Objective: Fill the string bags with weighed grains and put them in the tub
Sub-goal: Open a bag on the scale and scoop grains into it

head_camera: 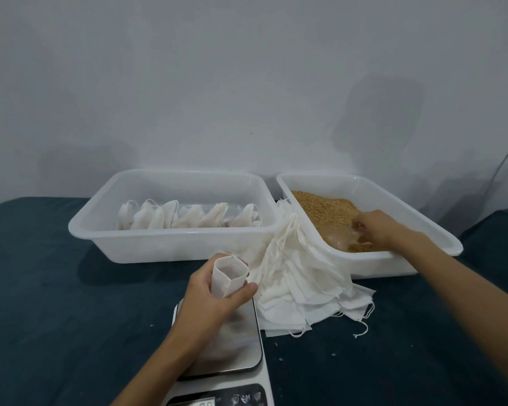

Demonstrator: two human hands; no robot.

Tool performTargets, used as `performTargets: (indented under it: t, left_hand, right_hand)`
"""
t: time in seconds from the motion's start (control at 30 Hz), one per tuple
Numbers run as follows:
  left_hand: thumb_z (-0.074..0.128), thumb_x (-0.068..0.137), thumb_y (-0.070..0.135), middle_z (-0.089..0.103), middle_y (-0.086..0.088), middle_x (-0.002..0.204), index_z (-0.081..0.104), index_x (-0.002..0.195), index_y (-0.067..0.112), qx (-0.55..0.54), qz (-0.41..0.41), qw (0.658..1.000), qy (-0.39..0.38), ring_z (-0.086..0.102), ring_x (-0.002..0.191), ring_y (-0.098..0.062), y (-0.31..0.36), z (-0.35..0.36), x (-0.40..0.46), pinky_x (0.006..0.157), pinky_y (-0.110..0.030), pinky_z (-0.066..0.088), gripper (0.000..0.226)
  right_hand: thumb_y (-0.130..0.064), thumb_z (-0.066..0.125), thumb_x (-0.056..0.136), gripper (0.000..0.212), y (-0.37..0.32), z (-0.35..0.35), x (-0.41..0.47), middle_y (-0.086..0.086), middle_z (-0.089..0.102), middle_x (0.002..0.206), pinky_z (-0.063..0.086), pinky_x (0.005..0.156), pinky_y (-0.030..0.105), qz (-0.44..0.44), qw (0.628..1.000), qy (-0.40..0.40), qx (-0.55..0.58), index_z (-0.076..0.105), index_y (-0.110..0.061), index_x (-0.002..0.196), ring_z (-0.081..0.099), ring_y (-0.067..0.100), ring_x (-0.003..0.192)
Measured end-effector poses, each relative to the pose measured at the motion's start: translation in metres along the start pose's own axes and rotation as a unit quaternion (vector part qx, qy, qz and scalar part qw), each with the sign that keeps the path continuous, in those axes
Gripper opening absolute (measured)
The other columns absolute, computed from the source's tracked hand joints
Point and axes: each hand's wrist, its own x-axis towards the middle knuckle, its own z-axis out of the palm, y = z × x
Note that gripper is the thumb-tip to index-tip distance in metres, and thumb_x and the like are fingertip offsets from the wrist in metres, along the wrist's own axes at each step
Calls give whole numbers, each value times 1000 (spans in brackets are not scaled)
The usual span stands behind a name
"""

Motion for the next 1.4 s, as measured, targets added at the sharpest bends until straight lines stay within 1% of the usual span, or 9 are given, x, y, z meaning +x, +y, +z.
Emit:
performTargets:
  t: [0.2, 0.47, 0.7, 0.83, 1.0, 1.07, 1.23, 1.3, 1.4]
  left_hand:
    - [81, 64, 46, 73, -6, 93, 70, 95, 24, 0, 1, 1000, -1, 68, 90, -31, 0, 1, 0, 78, -32, 53, 39]
    - [83, 66, 46, 72, -3, 93, 69, 101, 27, -6, 0, 1000, -6, 70, 85, -17, -1, -1, 1, 77, -25, 56, 43]
    - [82, 65, 49, 73, -1, 91, 69, 101, 31, -7, -6, 1000, 7, 69, 85, -18, -2, -1, 3, 83, -38, 55, 43]
    - [81, 66, 45, 73, -1, 88, 69, 102, 26, -5, 1, 1000, 12, 69, 84, -17, -2, -1, 2, 82, -36, 55, 43]
    - [80, 65, 46, 72, -2, 92, 67, 112, 22, -12, 5, 1000, -1, 70, 91, -27, -1, -2, 1, 81, -37, 57, 55]
    - [80, 67, 45, 72, -2, 92, 66, 113, 23, -8, 7, 1000, -5, 70, 90, -25, -1, -2, 1, 81, -37, 58, 52]
    - [81, 76, 30, 73, 1, 92, 66, 108, 26, 11, 8, 1000, 5, 69, 85, -13, -6, -4, 4, 75, -26, 56, 36]
    - [81, 76, 34, 73, 3, 94, 64, 106, 28, 25, 5, 1000, 8, 70, 87, -13, -8, -5, 4, 76, -28, 57, 35]
    - [82, 76, 37, 75, 4, 101, 64, 110, 30, 35, -3, 999, 3, 72, 96, -19, -11, -6, 5, 85, -39, 60, 39]
  right_hand:
    - [-12, 81, 84, 27, 14, 2, -8, 3, 68, 106, 48, 96, 37, 17, 991, -16, 134, 67, -10, 108, 62, 23, 103]
    - [-10, 79, 86, 22, 24, -6, -22, 8, 71, 107, 48, 100, 41, 40, 986, 17, 160, 69, -6, 105, 64, 26, 105]
    - [-10, 75, 89, 11, 27, -16, -35, -1, 70, 99, 44, 91, 29, 30, 975, 59, 210, 68, -12, 97, 66, 22, 103]
    - [-9, 69, 93, 14, 9, -25, -41, 0, 70, 102, 46, 91, 29, -23, 968, 104, 228, 67, -7, 107, 66, 19, 103]
    - [-9, 66, 96, 14, -38, -43, -64, -9, 70, 105, 45, 86, 13, -130, 944, 99, 287, 67, -17, 107, 64, 4, 105]
    - [-9, 66, 96, 17, -60, -50, -76, -9, 70, 110, 46, 90, 18, -179, 934, 94, 293, 68, -16, 111, 63, 1, 106]
    - [-15, 68, 94, 22, -106, -61, -106, -25, 64, 115, 36, 90, 3, -269, 921, 95, 265, 65, -26, 113, 53, -19, 108]
    - [-16, 69, 93, 25, -116, -64, -113, -28, 60, 115, 34, 95, 6, -289, 921, 102, 240, 65, -26, 115, 48, -24, 108]
    - [-12, 71, 91, 28, -122, -71, -117, -29, 59, 115, 31, 110, 32, -293, 926, 100, 216, 67, -21, 118, 44, -25, 109]
